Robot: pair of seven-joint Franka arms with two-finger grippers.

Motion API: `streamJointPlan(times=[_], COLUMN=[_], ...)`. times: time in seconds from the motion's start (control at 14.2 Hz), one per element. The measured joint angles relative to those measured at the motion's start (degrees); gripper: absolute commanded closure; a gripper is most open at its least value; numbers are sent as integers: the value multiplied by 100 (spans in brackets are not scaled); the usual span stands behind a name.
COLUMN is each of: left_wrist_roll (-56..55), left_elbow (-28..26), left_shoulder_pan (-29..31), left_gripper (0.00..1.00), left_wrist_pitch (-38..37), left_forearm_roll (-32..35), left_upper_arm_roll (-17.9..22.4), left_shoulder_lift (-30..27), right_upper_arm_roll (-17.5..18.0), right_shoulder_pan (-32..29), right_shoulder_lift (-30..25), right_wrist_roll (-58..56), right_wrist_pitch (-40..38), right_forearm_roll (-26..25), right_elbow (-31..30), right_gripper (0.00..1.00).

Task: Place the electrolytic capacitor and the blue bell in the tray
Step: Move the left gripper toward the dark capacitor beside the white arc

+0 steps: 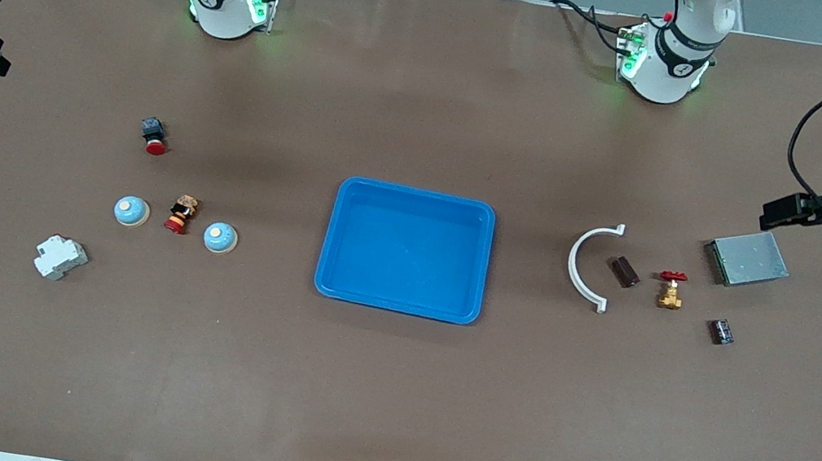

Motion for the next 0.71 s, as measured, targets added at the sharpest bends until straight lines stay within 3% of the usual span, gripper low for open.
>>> streamJointPlan(times=[0.21,0.71], left_wrist_roll=[-386,-1931], left_elbow=[-591,-1799], left_shoulder_pan=[142,102], left_gripper=[0,0], left_wrist_pitch=[558,2291], left_forearm_roll=[-173,86], left_upper_arm_roll=[-25,-540], left_shoulder_lift=[-28,-54], right_upper_arm_roll=[3,2], right_shoulder_pan=[0,0], right_shoulder_lift=[-2,-25], right_wrist_roll=[0,0], right_wrist_pitch=[-3,-12], right_forearm_roll=[0,0], right_elbow=[0,0], right_gripper=[0,0])
